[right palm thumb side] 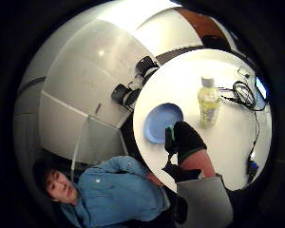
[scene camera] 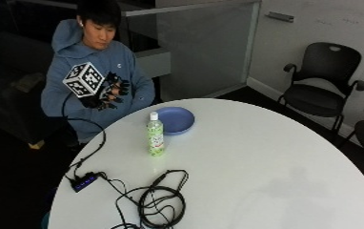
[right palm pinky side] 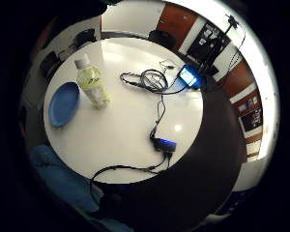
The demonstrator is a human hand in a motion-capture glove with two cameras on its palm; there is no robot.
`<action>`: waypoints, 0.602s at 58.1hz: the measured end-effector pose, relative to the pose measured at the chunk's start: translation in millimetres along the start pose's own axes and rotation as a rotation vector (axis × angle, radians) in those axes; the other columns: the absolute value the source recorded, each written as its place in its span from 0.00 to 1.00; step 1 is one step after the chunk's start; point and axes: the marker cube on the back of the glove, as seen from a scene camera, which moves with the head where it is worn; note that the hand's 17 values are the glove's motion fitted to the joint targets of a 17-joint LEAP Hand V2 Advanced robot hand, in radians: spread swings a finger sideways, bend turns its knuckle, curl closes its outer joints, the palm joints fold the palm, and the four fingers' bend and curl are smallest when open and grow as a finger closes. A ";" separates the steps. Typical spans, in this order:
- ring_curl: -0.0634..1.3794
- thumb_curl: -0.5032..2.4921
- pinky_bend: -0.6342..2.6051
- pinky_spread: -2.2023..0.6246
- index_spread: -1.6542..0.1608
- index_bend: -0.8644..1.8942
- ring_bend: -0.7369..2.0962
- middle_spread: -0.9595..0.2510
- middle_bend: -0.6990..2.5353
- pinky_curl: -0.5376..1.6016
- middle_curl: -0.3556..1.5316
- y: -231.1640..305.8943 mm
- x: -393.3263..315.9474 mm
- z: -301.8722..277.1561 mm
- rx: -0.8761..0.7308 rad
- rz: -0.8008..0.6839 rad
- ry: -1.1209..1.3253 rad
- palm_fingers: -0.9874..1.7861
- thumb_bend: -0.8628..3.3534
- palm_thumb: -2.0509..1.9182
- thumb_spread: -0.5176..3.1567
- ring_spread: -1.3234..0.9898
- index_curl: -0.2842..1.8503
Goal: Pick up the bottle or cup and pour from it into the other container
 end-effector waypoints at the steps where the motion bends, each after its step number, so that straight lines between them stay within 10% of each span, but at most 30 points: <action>1: 0.25 0.32 0.40 0.86 0.68 0.36 0.42 0.76 0.27 0.39 0.33 0.1 2.9 0.3 0.000 0.007 -0.013 0.40 0.20 0.70 0.41 0.64 0.25; 35: 0.25 0.30 0.41 0.86 0.69 0.36 0.44 0.76 0.27 0.39 0.34 -8.8 63.3 34.6 0.034 0.100 -0.402 0.36 0.20 0.68 0.40 0.64 0.23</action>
